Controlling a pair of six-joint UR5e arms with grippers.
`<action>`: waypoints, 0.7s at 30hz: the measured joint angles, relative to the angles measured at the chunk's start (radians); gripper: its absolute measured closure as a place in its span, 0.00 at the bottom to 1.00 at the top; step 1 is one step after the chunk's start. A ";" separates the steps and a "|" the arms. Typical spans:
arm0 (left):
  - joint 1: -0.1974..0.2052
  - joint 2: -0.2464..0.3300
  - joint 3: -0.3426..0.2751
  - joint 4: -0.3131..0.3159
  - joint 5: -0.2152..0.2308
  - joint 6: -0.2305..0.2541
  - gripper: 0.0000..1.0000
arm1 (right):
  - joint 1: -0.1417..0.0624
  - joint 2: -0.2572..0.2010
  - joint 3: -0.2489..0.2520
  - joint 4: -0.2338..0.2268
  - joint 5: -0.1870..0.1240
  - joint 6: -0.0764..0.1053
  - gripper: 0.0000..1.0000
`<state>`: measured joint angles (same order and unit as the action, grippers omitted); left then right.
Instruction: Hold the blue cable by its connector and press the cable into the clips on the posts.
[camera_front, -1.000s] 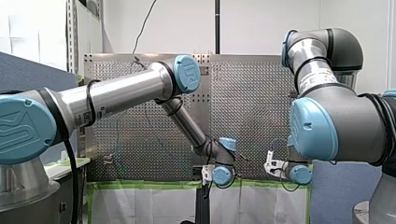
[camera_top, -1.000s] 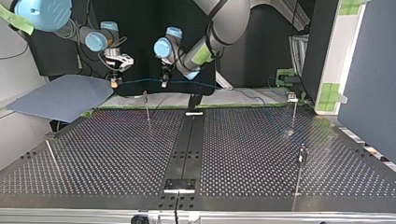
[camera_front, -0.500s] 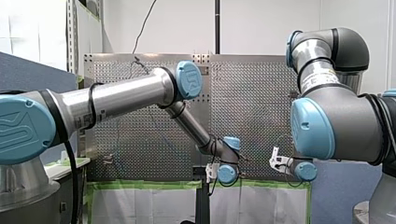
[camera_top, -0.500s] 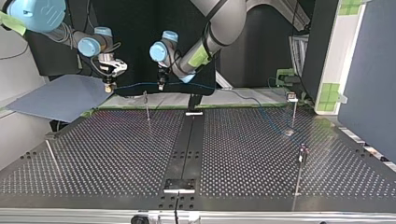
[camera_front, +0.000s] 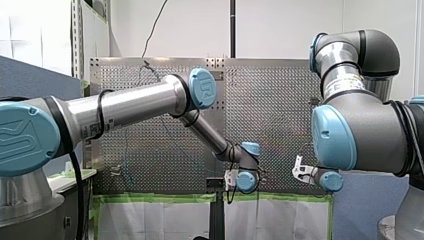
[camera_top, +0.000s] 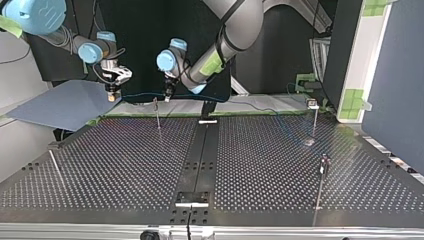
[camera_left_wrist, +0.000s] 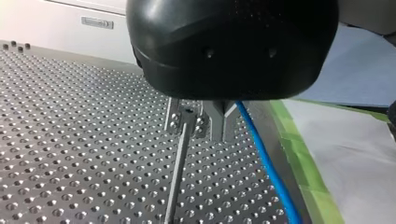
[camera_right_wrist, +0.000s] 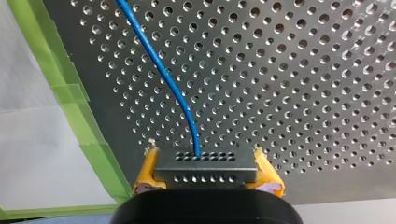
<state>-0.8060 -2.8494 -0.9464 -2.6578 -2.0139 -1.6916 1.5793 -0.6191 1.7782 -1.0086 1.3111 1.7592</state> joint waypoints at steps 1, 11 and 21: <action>0.003 -0.001 0.002 0.000 0.002 0.000 1.00 | 0.000 0.000 -0.002 0.002 -0.001 -0.003 1.00; 0.025 -0.002 0.015 -0.001 0.018 0.001 1.00 | -0.001 0.000 -0.018 0.008 -0.003 -0.010 1.00; 0.035 -0.034 0.042 -0.015 0.035 0.005 1.00 | -0.001 0.001 -0.031 0.005 -0.004 -0.015 1.00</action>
<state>-0.7712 -2.8830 -0.9044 -2.6723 -1.9794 -1.6868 1.5782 -0.6184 1.7475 -1.0037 1.3074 1.7445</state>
